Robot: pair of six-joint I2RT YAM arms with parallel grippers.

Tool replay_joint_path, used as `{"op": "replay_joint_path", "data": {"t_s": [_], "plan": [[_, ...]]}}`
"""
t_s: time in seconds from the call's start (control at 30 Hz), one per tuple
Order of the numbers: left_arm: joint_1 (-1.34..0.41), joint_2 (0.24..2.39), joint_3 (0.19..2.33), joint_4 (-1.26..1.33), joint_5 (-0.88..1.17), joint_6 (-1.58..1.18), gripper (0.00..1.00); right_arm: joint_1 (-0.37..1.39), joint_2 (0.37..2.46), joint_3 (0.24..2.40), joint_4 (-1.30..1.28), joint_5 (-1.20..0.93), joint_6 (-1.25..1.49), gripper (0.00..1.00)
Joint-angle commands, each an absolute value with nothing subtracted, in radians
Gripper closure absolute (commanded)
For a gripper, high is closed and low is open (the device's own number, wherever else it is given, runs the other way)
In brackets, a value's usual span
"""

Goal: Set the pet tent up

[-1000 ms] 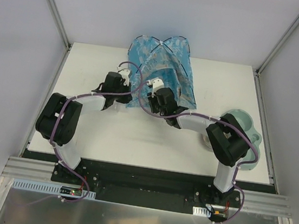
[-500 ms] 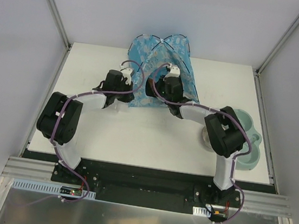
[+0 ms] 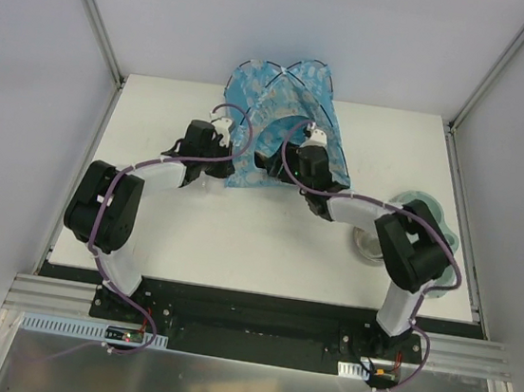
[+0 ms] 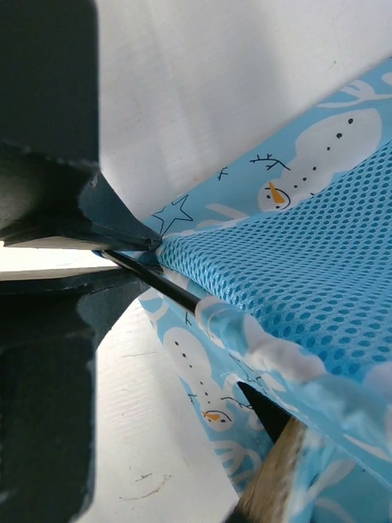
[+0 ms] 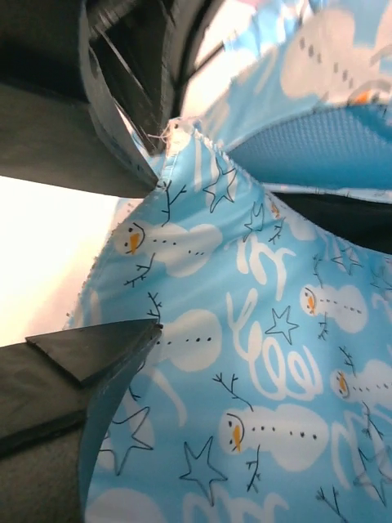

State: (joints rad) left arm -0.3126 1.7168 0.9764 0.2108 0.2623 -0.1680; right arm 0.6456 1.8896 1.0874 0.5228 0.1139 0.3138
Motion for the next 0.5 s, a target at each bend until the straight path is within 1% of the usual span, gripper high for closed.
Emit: {"op": "replay_joint_path", "data": {"t_s": [0.0, 0.07, 0.17, 0.2, 0.33, 0.47], "plan": [[-0.302, 1.689, 1.003, 0.19, 0.259, -0.181, 0.98, 0.638, 1.669, 1.007, 0.502, 0.123, 0.356, 0.33], [-0.304, 1.689, 0.997, 0.187, 0.253, -0.172, 0.98, 0.638, 1.591, 0.968, 0.456, 0.13, 0.38, 0.32], [-0.302, 1.686, 0.991, 0.186, 0.249, -0.17, 0.98, 0.638, 1.53, 0.943, 0.407, 0.178, 0.394, 0.3], [-0.304, 1.686, 0.989, 0.186, 0.249, -0.172, 0.98, 0.638, 1.523, 0.94, 0.397, 0.181, 0.385, 0.29], [-0.302, 1.68, 0.991, 0.179, 0.253, -0.176, 0.97, 0.638, 1.522, 0.943, 0.354, 0.23, 0.376, 0.29], [-0.302, 1.68, 0.997, 0.167, 0.253, -0.178, 0.96, 0.643, 1.49, 0.94, 0.298, 0.322, 0.409, 0.3]]}}
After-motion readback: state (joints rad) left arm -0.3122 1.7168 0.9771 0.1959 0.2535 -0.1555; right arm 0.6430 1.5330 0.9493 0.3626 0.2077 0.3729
